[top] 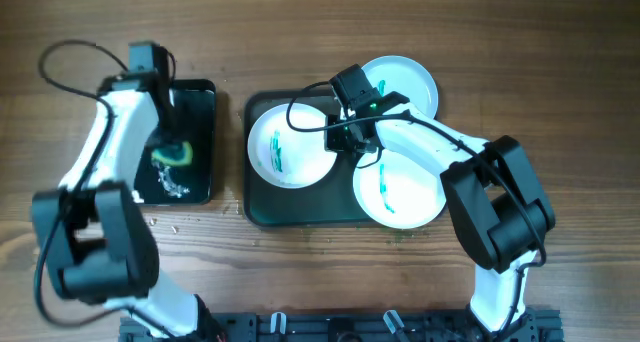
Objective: Clean dirty plates on tray and stack at the side
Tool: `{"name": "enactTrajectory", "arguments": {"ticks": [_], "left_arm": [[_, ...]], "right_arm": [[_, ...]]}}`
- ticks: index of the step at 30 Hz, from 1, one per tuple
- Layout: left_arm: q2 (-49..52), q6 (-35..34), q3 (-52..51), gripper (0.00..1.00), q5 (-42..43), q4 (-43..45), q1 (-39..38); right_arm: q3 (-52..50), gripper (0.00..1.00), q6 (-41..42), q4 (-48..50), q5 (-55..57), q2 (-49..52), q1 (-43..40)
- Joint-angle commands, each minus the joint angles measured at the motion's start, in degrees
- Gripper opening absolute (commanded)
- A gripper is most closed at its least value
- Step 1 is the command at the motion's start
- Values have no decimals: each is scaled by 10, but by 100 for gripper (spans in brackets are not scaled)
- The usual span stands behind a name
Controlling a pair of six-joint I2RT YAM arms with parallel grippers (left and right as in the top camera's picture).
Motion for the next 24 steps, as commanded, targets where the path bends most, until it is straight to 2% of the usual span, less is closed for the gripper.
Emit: {"name": "enactTrajectory", "arguments": {"ticks": [1, 3, 6, 8, 11, 15, 18, 24], "left_arm": [[-49, -18, 24, 4, 9, -16, 11], [-39, -32, 24, 4, 38, -27, 25], [-46, -32, 24, 4, 182, -34, 16], [-46, -37, 24, 4, 260, -34, -17], [-29, -95, 24, 4, 267, -26, -99], [37, -121, 24, 4, 251, -9, -172], [87, -146, 24, 4, 217, -8, -182], [128, -119, -10, 4, 227, 54, -200]], "right_arm": [[7, 5, 4, 2, -9, 12, 2], [7, 5, 4, 3, -12, 12, 2], [7, 5, 2, 5, -22, 12, 2], [7, 4, 2, 7, -29, 12, 1], [7, 4, 2, 7, -33, 12, 1], [7, 4, 0, 5, -36, 12, 1], [7, 4, -2, 2, -37, 12, 1], [7, 4, -2, 4, -40, 12, -3]]}}
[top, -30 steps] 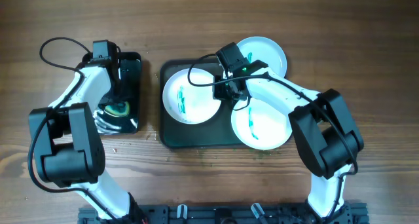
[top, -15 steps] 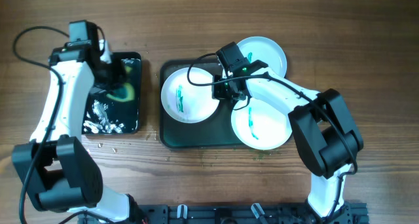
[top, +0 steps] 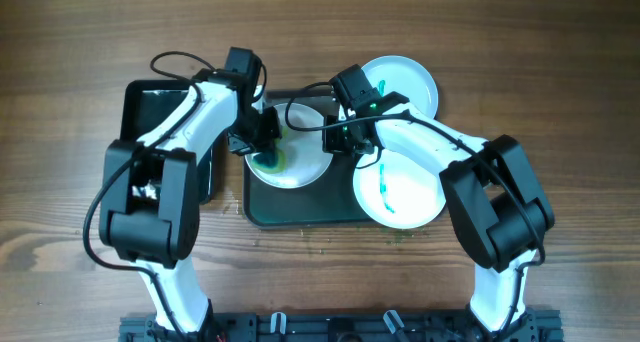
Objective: Clean dirty plates on tray and stack at the side
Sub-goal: 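Scrub the held left plate with the sponge in the left gripper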
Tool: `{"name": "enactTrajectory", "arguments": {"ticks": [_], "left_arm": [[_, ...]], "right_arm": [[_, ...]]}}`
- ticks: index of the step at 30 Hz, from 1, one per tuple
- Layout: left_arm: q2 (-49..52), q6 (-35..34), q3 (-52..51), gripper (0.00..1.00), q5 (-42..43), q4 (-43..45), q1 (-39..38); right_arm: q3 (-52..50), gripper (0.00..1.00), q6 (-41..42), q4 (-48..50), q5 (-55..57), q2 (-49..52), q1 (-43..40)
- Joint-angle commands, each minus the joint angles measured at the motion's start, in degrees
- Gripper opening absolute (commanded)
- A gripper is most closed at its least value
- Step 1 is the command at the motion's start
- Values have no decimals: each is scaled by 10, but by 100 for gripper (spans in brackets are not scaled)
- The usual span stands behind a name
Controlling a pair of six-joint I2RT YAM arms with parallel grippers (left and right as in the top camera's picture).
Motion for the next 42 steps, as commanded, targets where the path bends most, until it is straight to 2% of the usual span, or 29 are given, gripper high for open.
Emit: {"name": "enactTrajectory", "arguments": {"ticks": [1, 3, 4, 7, 10, 12, 14, 16, 18, 20, 21, 22, 23, 25, 27, 29, 31, 32, 33, 35, 37, 39, 42], "left_arm": [[14, 10, -37, 4, 0, 47, -18], [14, 9, -68, 4, 2, 92, -26], [14, 19, -72, 4, 29, 98, -29], [14, 119, -72, 4, 215, 100, -31], [14, 119, -67, 4, 212, 125, -24], [13, 66, -46, 4, 145, 118, -9], [10, -44, -30, 4, -52, 73, -2], [10, -91, -30, 4, -178, 40, -3], [10, -89, -30, 4, -185, 36, -3], [10, -26, -30, 4, -96, 40, -5], [10, 21, -30, 4, -19, 43, -5], [10, 112, -30, 4, 122, 45, -5], [10, 172, -30, 4, 212, 45, -5], [10, 181, -30, 4, 231, 62, -5], [10, 160, -30, 4, 198, 94, -5], [10, 58, -30, 4, 41, 110, -5], [10, -62, -30, 4, -153, 91, -5], [10, -100, -30, 4, -219, 73, -5], [10, -106, -30, 4, -236, 57, -5], [10, -87, -30, 4, -177, 24, -9], [10, 61, -30, 4, 39, 10, -21], [10, 151, -30, 4, 178, 16, -30], [10, 148, -30, 4, 154, 64, -30]], "right_arm": [[7, 4, -2, 1, -9, 9, -3], [7, 4, -2, 1, -9, 9, -3], [7, 4, -1, 1, -9, 9, -3], [7, 5, -1, 3, -9, 9, -3], [7, 5, -2, 2, -9, 9, -3], [7, 5, -2, 2, -9, 9, -3], [7, 5, -2, 2, -9, 9, -3], [7, 5, -1, 2, -9, 9, -3], [7, 5, -1, 3, -9, 9, -3], [7, 5, 0, 2, -9, 9, -3], [7, 5, 0, 2, -9, 9, -3], [7, 5, -1, 2, -9, 9, -3], [7, 5, 0, 2, -9, 9, -3], [7, 5, -1, 2, -9, 9, -3], [7, 5, -1, 2, -10, 9, -3], [7, 5, -1, 2, -9, 9, -3], [7, 5, -1, 2, -9, 9, -3], [7, 5, -1, 2, -9, 9, -3], [7, 5, -1, 2, -9, 9, -3], [7, 4, -1, 2, -9, 9, -3], [7, 5, -1, 2, -9, 9, -3], [7, 5, -1, 2, -13, 9, -3], [7, 5, -1, 2, -14, 9, -3]]}}
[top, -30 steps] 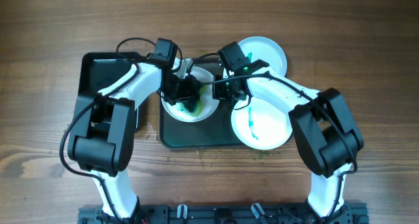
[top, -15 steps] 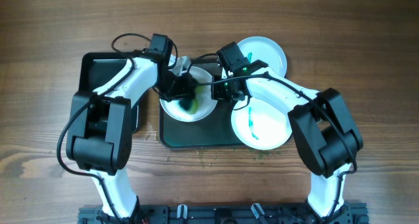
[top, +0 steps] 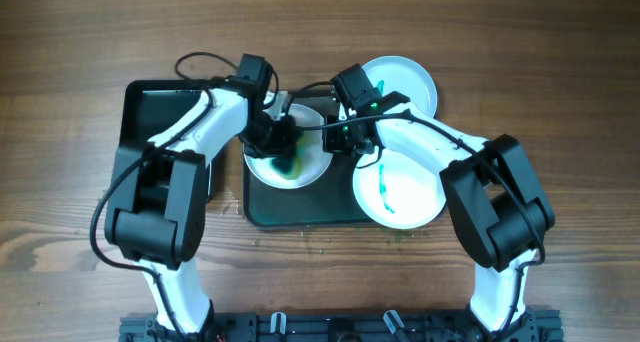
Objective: Clean dirty plates on tray and stack at the side
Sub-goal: 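Scrub the held left plate with the sponge in the left gripper, then lift the plate with right gripper and set it on table right of tray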
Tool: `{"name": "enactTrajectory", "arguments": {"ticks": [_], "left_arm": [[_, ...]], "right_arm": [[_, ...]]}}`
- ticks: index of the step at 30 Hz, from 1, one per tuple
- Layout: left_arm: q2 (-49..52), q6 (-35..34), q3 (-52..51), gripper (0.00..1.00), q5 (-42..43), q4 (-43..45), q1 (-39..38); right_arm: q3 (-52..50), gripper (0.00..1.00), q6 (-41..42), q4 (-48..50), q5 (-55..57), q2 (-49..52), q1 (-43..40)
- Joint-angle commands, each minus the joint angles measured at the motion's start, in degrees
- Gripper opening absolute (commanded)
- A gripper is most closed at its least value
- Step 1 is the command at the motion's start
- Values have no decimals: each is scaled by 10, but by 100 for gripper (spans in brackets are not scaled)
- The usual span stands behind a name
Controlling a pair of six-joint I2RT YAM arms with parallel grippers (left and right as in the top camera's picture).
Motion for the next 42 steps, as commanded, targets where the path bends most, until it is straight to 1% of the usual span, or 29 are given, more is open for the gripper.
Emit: {"name": "enactTrajectory", "arguments": {"ticks": [1, 2, 4, 6, 7, 8, 9, 13, 14, 16, 20, 23, 27, 30, 34, 39, 42], "left_arm": [[9, 36, -6, 4, 16, 45, -3], [9, 23, -6, 4, -27, 61, -3], [10, -12, -6, 4, -151, 87, -3], [9, -86, -6, 4, -311, 86, -3], [7, -112, -3, 4, -353, 71, 0], [4, -124, 7, 4, -359, 46, 5], [-5, -140, 30, 4, -356, 2, 12], [-52, -142, 140, 4, -318, -147, 42], [-71, -141, 174, 4, -311, -190, 58], [-106, -140, 193, 4, -311, -221, 93], [-129, -136, 193, 4, -311, -224, 141], [-129, -136, 193, 4, -311, -225, 143], [-129, -136, 193, 4, -311, -236, 142], [-129, -136, 193, 4, -311, -238, 142], [-129, -136, 193, 4, -311, -238, 142], [-129, -136, 193, 4, -311, -238, 142], [-129, -136, 193, 4, -311, -240, 142]], "right_arm": [[7, 5, 0, 0, -5, 9, -1], [7, 5, 0, 0, -5, 9, -1], [7, 5, 0, 0, -5, 9, -1], [7, 5, -1, -1, -5, 9, -1], [7, 5, -1, -1, -5, 9, -1], [7, 5, -1, -1, -5, 9, -1], [7, 5, -1, -1, -5, 9, -1], [9, 4, -5, -6, -5, 7, -1], [12, 4, -22, -13, -5, 2, -1], [13, 4, -33, -26, 34, -27, 3], [13, 4, -61, -78, 197, -90, 31], [14, 4, -64, -113, 345, -129, 71], [14, 4, -104, -143, 500, -165, 136], [14, 4, -137, -145, 619, -184, 179], [17, 4, -138, -143, 688, -188, 204], [25, 4, -219, -93, 809, -188, 231], [25, 4, -265, -59, 847, -188, 253]]}}
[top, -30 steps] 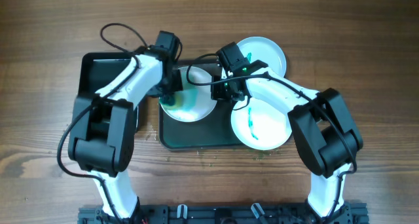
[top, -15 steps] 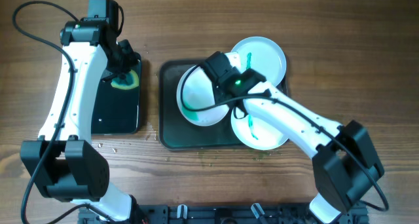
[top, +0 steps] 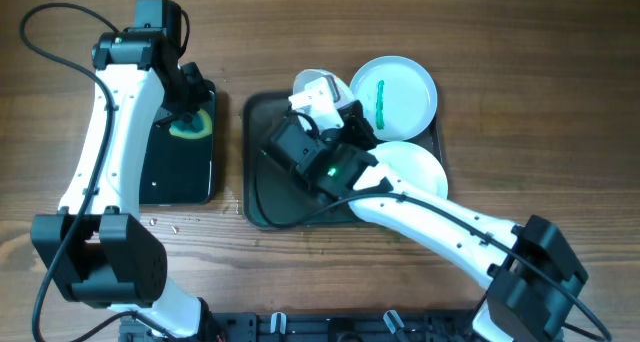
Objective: Clean dirty plates on tray and stack at the side
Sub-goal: 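Lift the plate with right gripper and set it on table right of tray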
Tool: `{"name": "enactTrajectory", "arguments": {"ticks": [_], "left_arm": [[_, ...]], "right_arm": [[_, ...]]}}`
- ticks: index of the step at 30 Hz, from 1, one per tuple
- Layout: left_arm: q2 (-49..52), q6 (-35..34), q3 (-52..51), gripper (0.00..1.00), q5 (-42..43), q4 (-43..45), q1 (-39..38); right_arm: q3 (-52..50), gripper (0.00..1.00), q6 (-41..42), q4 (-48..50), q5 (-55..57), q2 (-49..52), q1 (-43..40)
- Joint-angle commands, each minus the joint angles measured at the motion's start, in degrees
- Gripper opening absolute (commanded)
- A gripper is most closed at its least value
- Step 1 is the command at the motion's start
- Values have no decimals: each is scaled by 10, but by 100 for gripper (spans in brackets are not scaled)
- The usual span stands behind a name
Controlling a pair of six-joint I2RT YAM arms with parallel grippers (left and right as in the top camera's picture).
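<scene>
My right gripper (top: 312, 100) is shut on the rim of a white plate (top: 322, 85), which it holds tilted above the far edge of the black tray (top: 270, 197). A plate with a green streak (top: 395, 92) lies at the tray's far right corner. My right arm partly covers another white plate (top: 420, 167) on the tray's right side. Over the left black tray (top: 170, 177), my left gripper (top: 190, 110) is shut on a green and yellow sponge (top: 192, 127) at the tray's far right corner.
Small crumbs (top: 165, 220) lie on the wooden table (top: 80, 252) in front of the left tray. A cable loops from the left arm at the far left. The right arm stretches across the centre tray from the near right.
My left gripper has gone from the plate on the centre tray back to the left tray with the sponge. The right gripper now holds that plate tilted up at the tray's far edge.
First the left gripper held the sponge on the left tray while the right gripper gripped the rim of a green-streaked plate. The sponge was then on that plate twice, smearing the green. Now the sponge is back over the left tray and the plate is lifted.
</scene>
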Motion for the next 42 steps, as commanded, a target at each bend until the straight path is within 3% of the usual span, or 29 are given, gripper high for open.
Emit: {"name": "enactTrajectory", "arguments": {"ticks": [1, 4, 6, 11, 14, 17, 23, 27, 34, 37, 39, 42], "left_arm": [[-2, -7, 5, 4, -7, -3, -1], [-2, -7, 5, 4, -7, -3, -1], [-2, -7, 5, 4, -7, -3, -1], [-2, -7, 5, 4, 6, -11, -3], [-2, -7, 5, 4, 33, -10, -18], [-2, -7, 5, 4, 36, -10, -47], [-2, -7, 5, 4, 36, -10, -92], [-2, -7, 5, 4, 36, -11, -92], [-2, -7, 5, 4, 36, -10, -92], [-2, -7, 5, 4, 36, -10, -92], [-2, -7, 5, 4, 36, -10, -92], [-2, -7, 5, 4, 43, -11, -92]], "right_arm": [[16, 4, -58, 21, 93, -17, 25], [16, 4, -57, 31, 125, -17, 38], [14, 4, -55, 29, 87, -17, 35], [14, 4, 54, 10, -338, -21, -35], [14, 4, 67, 6, -608, -58, -170], [14, 4, 84, -42, -752, -96, -315], [0, 4, 76, -167, -760, -137, -694], [-98, 4, 97, -136, -712, -137, -812], [-287, 5, 83, 64, -707, -130, -837], [-320, 15, 76, 128, -713, -128, -836], [-316, 26, 40, 127, -775, -130, -836], [-279, 27, 16, 28, -820, -153, -825]]}}
